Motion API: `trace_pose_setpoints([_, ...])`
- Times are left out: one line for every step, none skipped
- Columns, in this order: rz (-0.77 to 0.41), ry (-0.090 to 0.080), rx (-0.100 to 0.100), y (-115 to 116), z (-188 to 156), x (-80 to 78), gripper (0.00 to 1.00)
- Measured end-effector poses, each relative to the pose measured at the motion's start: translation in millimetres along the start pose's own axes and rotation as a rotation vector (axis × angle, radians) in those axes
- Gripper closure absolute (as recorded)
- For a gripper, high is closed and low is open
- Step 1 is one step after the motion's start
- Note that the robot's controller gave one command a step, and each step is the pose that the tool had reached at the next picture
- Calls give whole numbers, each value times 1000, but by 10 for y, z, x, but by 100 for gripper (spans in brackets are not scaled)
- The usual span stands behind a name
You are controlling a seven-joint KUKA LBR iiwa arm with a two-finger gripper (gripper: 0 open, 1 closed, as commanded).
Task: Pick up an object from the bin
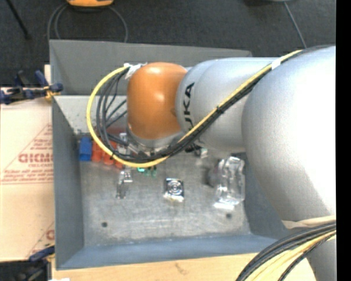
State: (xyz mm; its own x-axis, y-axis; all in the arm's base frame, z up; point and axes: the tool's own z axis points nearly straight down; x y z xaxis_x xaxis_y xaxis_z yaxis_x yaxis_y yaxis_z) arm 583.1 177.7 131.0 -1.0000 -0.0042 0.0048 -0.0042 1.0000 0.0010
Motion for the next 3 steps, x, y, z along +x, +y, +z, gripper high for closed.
trace_pose_setpoints([64, -9, -2, -7, 438, -565, 0])
trace_pose_setpoints([168, -17, -6, -16, 560, -509, 0])
trace_pose_setpoints([167, -11, -4, -14, 539, -529, 0])
